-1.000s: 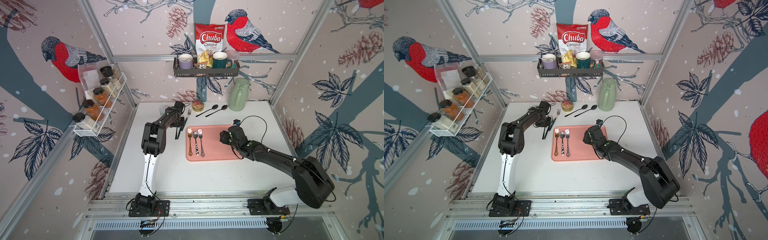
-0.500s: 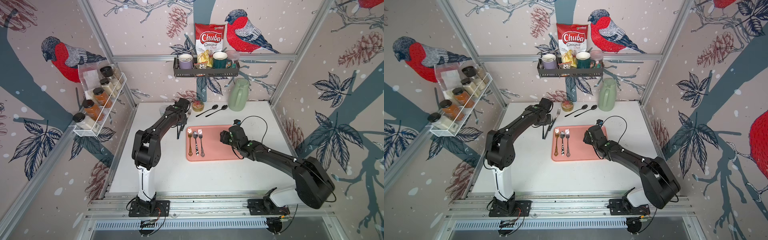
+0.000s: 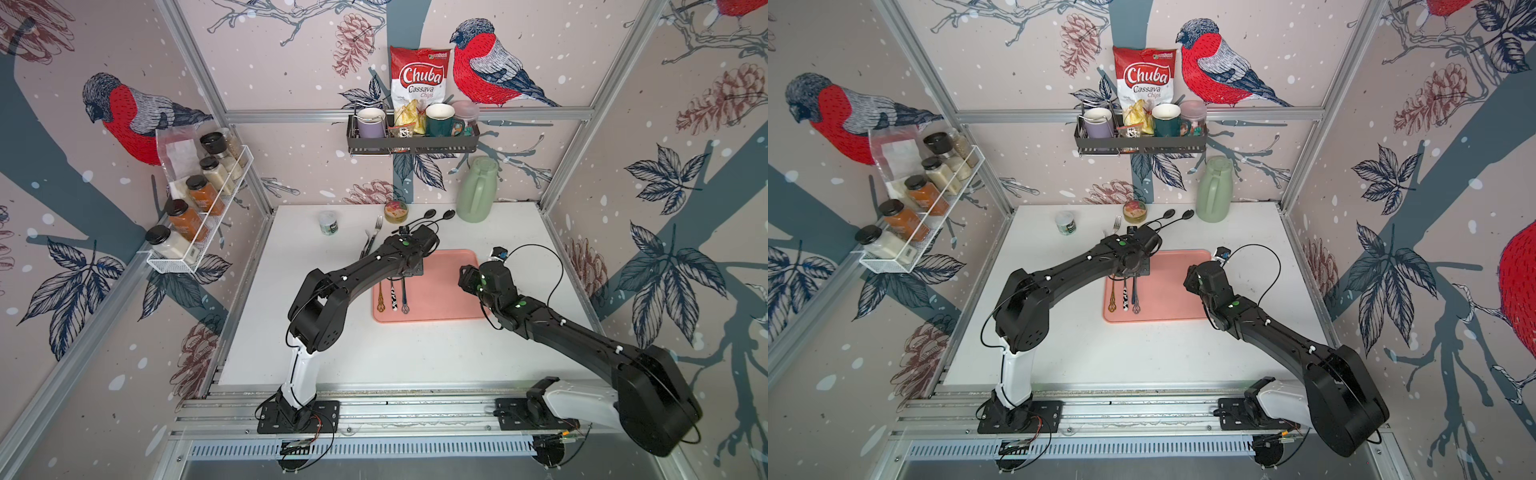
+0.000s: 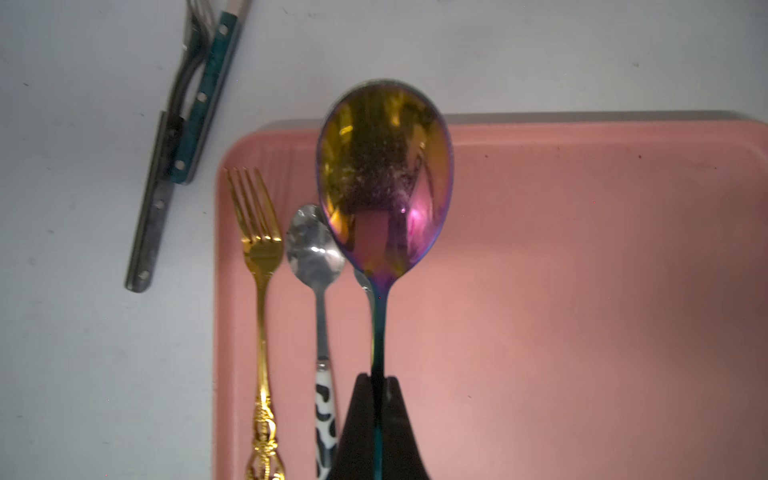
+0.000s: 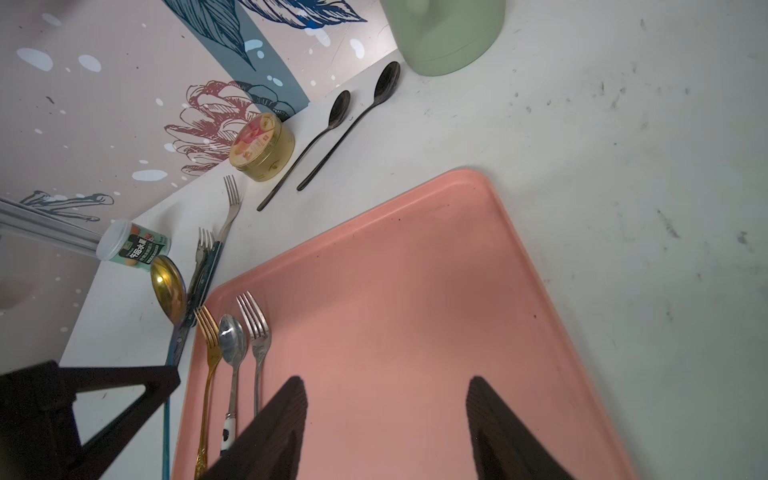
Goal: Set the spoon and fork side by side
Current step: Place the spoon on the tray.
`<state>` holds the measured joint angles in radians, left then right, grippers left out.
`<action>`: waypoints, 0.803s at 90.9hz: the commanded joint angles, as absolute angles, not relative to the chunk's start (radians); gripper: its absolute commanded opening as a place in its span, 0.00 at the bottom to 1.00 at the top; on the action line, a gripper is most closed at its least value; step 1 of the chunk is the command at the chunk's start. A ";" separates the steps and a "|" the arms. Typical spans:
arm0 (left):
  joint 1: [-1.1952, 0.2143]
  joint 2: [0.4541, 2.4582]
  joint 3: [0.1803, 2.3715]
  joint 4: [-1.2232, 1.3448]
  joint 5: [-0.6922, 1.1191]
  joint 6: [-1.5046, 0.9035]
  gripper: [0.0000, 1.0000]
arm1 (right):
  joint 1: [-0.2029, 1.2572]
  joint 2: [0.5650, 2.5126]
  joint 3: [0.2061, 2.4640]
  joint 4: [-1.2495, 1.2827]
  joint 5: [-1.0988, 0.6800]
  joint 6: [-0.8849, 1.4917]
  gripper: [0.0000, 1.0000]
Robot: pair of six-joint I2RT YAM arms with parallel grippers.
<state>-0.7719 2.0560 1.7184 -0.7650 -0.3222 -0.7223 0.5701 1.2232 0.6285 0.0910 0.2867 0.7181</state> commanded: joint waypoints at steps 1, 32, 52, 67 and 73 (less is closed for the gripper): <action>-0.791 2.094 1.745 -0.733 -0.342 -0.815 0.00 | 0.566 1.209 0.616 0.143 0.259 0.749 0.63; -0.848 2.268 1.887 -0.836 -0.387 -0.949 0.01 | 0.537 1.186 0.580 0.178 0.223 0.766 0.64; -0.848 2.304 1.917 -0.884 -0.427 -0.943 0.00 | 0.532 1.187 0.580 0.178 0.215 0.765 0.65; -0.837 2.334 1.956 -0.920 -0.418 -0.912 0.00 | 0.530 1.188 0.580 0.178 0.212 0.767 0.65; -0.831 2.347 1.965 -0.925 -0.400 -0.890 0.00 | 0.531 1.188 0.581 0.178 0.211 0.767 0.65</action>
